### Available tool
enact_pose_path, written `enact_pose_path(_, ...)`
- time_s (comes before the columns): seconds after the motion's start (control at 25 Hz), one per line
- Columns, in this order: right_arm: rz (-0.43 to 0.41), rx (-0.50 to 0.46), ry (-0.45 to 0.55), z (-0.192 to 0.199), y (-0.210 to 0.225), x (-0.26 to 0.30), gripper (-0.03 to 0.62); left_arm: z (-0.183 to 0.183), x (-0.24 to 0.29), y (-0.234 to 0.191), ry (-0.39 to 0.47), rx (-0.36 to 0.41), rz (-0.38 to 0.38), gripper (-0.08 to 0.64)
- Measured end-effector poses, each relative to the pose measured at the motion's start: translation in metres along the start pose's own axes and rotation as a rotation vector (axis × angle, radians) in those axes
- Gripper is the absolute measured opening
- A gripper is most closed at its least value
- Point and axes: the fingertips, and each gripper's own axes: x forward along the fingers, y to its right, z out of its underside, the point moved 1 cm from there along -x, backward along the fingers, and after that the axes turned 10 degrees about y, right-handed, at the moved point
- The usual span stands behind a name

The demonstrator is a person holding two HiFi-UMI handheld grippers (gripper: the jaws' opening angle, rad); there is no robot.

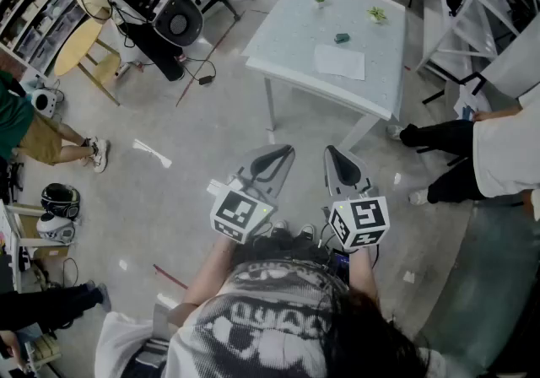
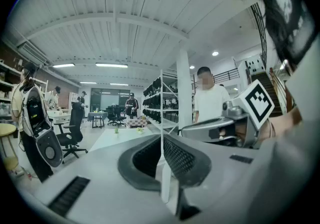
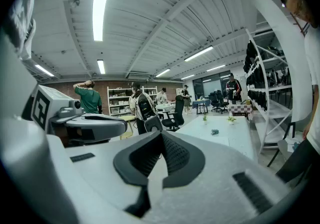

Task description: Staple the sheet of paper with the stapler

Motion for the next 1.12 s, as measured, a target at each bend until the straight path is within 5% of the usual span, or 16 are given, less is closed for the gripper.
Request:
enact_pose_path(0.72, 0.075, 0.024, -0.031, 0.026, -0.002, 0.039, -0.005, 0.026, 0.004, -0.048, -0.02, -0.029, 0.049, 0.012)
enact_pose_path(1.12, 0.121, 0.055, -0.076, 0.047, 0.075, 0.087, -0.002, 0.049, 0.066, -0.076, -0.055, -0.032, 0.063, 0.012)
